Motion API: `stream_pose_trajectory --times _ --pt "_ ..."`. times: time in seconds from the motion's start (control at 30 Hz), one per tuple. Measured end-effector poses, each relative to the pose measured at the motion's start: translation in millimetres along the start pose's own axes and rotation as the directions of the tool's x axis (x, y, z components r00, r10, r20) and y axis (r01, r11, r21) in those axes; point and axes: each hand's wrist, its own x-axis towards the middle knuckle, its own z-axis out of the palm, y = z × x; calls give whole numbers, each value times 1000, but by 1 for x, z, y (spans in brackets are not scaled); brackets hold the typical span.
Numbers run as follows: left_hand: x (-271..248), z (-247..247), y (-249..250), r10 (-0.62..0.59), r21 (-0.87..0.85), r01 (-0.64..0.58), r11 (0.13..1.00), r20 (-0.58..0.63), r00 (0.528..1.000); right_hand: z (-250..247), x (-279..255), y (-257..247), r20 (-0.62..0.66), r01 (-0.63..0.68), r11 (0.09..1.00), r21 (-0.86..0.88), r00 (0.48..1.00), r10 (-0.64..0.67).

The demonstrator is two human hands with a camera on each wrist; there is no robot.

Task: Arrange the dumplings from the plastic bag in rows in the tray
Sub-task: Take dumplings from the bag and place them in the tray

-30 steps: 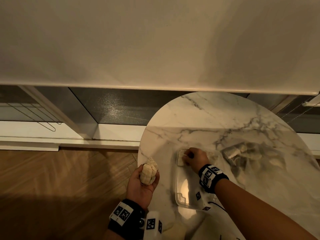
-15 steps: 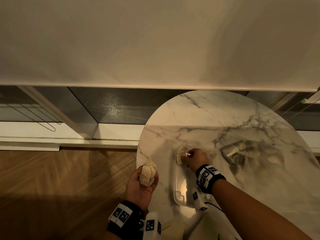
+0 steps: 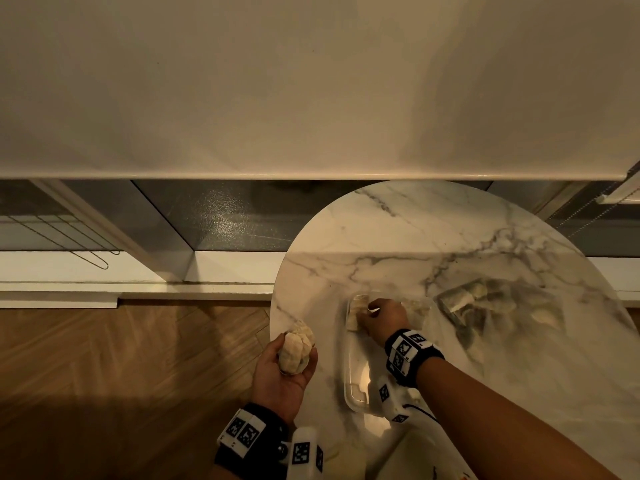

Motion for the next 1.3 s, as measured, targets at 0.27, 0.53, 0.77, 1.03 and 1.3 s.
stream_pose_trajectory --times 0.27,0.53,0.77,1.03,1.3 --pt "-2 10 -6 6 57 -7 998 15 1000 -22 -30 -11 -2 24 1000 -3 1000 -24" --pt "3 23 -18 37 128 -51 990 108 993 -42 -108 -62 126 396 884 249 892 -435" --pt "9 28 -28 61 215 -94 972 158 986 -29 -111 -59 25 512 857 -65 859 -512" --pt "5 35 -32 42 258 -83 963 161 986 -35 -115 -56 -14 521 853 35 854 -521" --pt "5 33 -27 -8 216 -17 976 113 994 -37 -114 -45 69 488 860 148 863 -501"
